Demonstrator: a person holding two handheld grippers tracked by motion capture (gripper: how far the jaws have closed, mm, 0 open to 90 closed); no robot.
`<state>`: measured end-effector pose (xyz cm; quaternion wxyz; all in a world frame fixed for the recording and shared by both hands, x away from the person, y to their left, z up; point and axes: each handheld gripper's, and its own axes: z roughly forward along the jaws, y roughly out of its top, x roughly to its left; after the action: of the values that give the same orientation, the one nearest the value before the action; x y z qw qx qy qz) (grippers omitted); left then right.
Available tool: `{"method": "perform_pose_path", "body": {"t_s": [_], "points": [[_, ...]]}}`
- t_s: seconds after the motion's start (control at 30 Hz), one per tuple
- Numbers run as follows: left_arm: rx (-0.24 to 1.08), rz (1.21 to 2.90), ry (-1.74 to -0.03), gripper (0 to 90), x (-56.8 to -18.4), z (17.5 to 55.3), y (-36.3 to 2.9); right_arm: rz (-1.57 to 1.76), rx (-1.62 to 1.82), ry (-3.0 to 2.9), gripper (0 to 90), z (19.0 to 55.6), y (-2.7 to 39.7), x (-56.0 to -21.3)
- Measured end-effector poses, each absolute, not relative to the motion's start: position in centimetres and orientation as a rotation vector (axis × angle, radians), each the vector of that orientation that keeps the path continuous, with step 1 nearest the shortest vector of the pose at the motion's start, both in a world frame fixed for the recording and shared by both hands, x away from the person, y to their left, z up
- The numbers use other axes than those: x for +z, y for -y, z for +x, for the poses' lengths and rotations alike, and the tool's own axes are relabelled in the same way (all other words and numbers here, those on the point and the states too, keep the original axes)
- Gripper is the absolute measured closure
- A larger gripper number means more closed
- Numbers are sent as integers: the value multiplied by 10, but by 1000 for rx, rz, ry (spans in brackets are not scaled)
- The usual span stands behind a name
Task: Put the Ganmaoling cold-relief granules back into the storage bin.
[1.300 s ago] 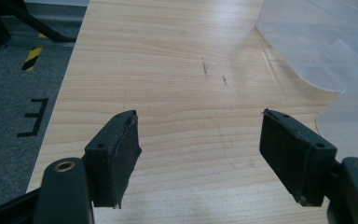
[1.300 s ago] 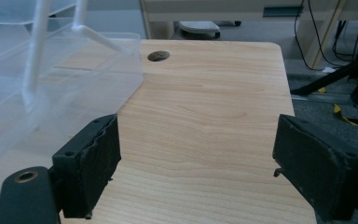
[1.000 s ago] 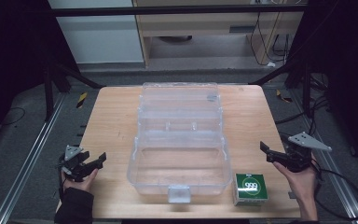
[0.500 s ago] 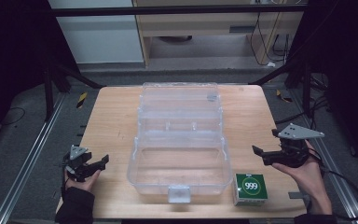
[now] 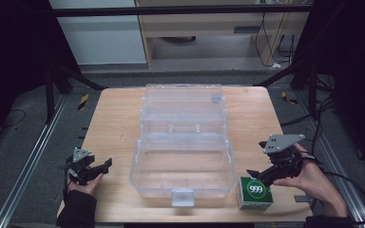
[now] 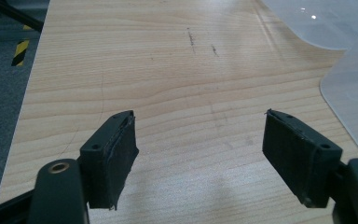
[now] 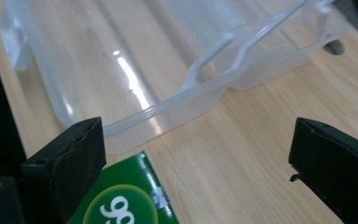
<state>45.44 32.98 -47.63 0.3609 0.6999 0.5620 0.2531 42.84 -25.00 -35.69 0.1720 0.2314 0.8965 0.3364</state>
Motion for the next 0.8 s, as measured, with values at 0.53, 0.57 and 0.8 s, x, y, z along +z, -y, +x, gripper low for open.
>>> {"method": "perform_pose_path", "body": {"t_s": [0.53, 0.57, 0.8], "points": [[645, 1822, -1443, 250, -478, 455, -328, 506, 840, -2745, 34, 421, 242, -367], [646, 1823, -1442, 250, -478, 455, -328, 501, 829, -2757, 32, 420, 242, -368], [644, 1829, -1441, 249, -478, 456, -328, 448, 750, -2828, 26, 418, 239, -372]]}}
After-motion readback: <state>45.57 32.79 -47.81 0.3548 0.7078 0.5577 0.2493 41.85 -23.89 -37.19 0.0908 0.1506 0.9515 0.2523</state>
